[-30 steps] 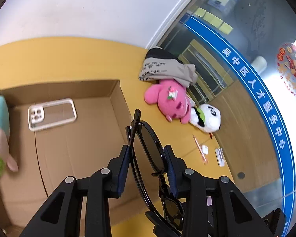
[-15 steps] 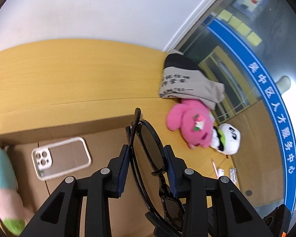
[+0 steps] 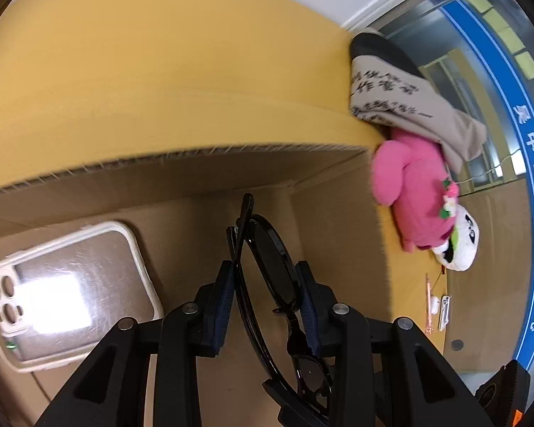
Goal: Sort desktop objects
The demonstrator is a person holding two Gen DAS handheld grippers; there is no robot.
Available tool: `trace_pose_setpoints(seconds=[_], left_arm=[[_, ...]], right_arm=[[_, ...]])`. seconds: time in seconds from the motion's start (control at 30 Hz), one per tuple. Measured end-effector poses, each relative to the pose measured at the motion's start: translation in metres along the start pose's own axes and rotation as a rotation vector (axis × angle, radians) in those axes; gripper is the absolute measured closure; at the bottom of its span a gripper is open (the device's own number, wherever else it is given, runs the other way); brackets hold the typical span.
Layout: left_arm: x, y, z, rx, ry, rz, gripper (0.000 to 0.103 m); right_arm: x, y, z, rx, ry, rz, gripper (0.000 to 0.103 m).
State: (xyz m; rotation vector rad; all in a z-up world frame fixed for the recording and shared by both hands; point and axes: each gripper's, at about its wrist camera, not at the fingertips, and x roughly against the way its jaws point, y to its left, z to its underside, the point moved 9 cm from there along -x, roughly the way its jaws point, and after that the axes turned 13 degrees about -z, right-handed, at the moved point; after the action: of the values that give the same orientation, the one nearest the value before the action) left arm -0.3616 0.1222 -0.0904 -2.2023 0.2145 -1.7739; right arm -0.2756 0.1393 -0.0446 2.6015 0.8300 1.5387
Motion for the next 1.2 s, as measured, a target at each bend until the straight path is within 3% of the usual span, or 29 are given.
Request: trace_pose_setpoints(seconds=[0.17, 0.27, 0.4, 0.47, 0.5, 0.57, 0.67, 0.73, 0.8, 0.9, 1.0, 1.07, 1.2], left_arm=[[-0.013, 0.001, 0.003, 0.021, -0.006, 0.032, 0.066], [-0.007, 0.002, 0.006, 0.003, -0.017, -0.019, 0.063], [0.037, 0.004, 0.009, -0.017, -0.128, -0.046, 0.04], [0.072, 0.004, 0.014, -0.039, -0.217, -0.057, 0.03], [0.096, 0.003, 0.02, -0.051, -0.275, -0.058, 0.028], [0.149, 0.004, 0.036, -0.061, -0.406, -0.054, 0.023], [0.233, 0.008, 0.076, -0.075, -0.61, -0.072, 0.013], [0.292, 0.014, 0.116, -0.094, -0.761, -0.121, 0.0], [0.347, 0.025, 0.163, -0.116, -0.905, -0.192, 0.0], [0.397, 0.045, 0.222, -0.145, -1.022, -0.332, 0.0], [0.402, 0.074, 0.268, -0.152, -1.023, -0.474, 0.0], [0.38, 0.099, 0.288, -0.135, -0.964, -0.532, 0.0], [0.314, 0.154, 0.312, -0.059, -0.837, -0.549, 0.0]], right_arm=[[-0.022, -0.008, 0.011, -0.031, 0.062, 0.032, 0.079], [-0.025, -0.008, 0.015, -0.034, 0.066, 0.049, 0.077], [-0.012, 0.005, 0.018, -0.015, 0.046, 0.005, 0.055], [0.003, 0.017, 0.021, 0.032, 0.021, 0.011, 0.048], [0.013, 0.022, 0.022, 0.055, 0.0, 0.021, 0.036], [0.042, 0.034, 0.028, 0.089, -0.077, 0.049, 0.025], [0.095, 0.06, 0.047, 0.108, -0.213, 0.004, 0.024], [0.124, 0.075, 0.062, 0.127, -0.293, -0.023, 0.022], [0.148, 0.083, 0.082, 0.15, -0.369, -0.026, 0.019], [0.154, 0.088, 0.107, 0.183, -0.428, -0.029, 0.019], [0.14, 0.087, 0.121, 0.199, -0.448, -0.021, 0.019], [0.124, 0.082, 0.132, 0.213, -0.452, -0.008, 0.019], [0.103, 0.078, 0.154, 0.202, -0.422, 0.009, 0.019]])
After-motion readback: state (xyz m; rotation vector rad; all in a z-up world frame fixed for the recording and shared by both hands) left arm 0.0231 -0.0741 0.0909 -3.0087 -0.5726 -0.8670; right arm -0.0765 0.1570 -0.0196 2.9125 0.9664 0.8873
